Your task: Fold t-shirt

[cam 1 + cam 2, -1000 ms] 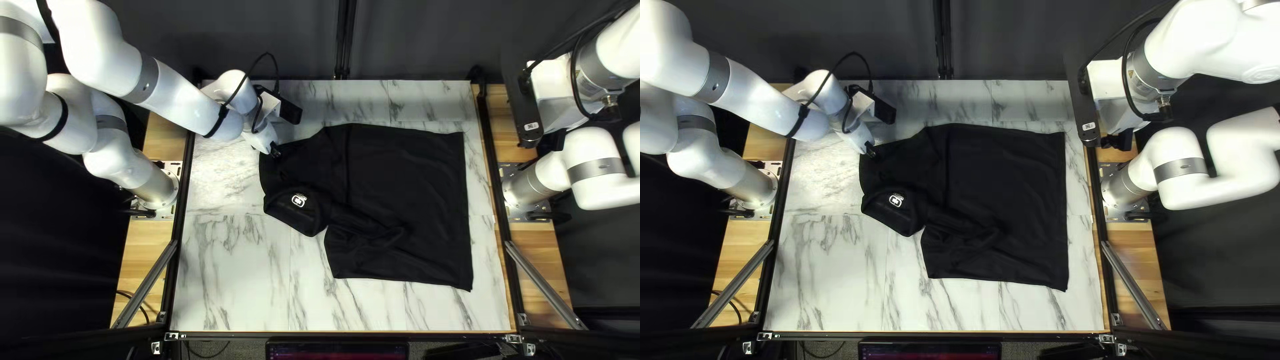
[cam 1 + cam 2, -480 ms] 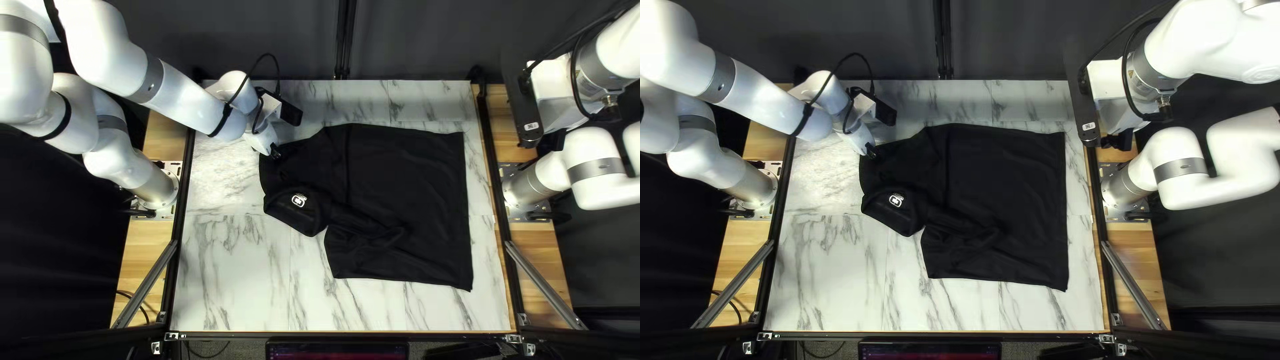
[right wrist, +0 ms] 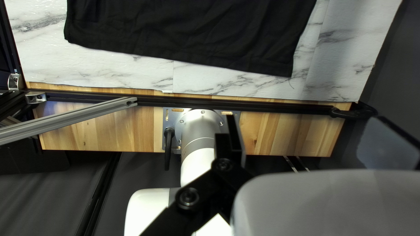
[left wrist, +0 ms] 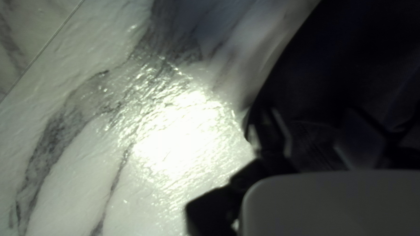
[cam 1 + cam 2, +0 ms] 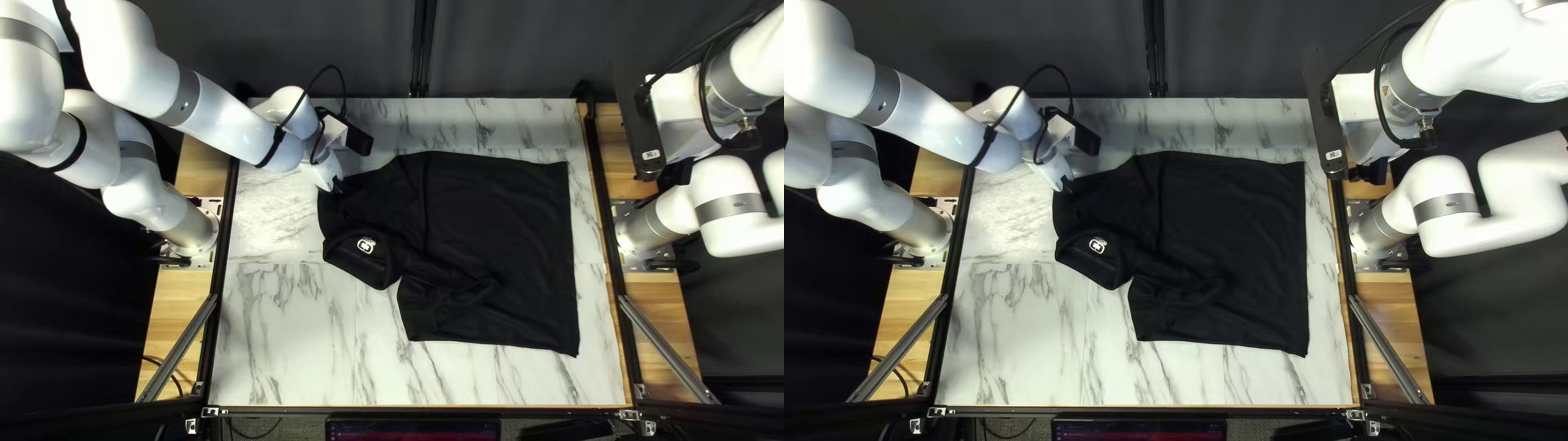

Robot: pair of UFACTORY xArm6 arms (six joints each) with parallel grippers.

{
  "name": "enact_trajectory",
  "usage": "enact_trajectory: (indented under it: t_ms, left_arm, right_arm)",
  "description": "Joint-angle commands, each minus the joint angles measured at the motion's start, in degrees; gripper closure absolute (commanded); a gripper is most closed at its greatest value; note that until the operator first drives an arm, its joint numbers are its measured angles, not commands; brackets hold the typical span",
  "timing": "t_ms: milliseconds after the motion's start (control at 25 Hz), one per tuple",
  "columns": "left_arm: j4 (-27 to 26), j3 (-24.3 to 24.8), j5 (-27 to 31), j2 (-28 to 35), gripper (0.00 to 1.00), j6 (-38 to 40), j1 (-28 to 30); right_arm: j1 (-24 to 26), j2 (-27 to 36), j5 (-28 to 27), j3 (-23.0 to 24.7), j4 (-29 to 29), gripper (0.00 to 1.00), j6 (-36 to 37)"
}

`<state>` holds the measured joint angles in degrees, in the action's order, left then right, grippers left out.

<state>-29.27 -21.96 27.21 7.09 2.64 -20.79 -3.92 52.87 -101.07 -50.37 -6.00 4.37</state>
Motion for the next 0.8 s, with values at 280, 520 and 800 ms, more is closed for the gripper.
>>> enact_trajectory:
  t_ms: [280,520,800]
  left_arm:
    - [14.64,-4.84,9.82,9.67,0.95,17.37,6.44]
    - [18.28,-8.1,11.03,8.08,0.0,19.54,7.84]
    - [15.64,-1.37,5.79,7.79,0.0,11.3,0.48]
  right_arm:
    - [0.0,0.0,0.0,0.0,0.0,0.0,0.0]
    - [0.0,0.0,0.0,0.0,0.0,0.0,0.0]
    - [0.0,0.0,0.0,0.0,0.0,0.0,0.0]
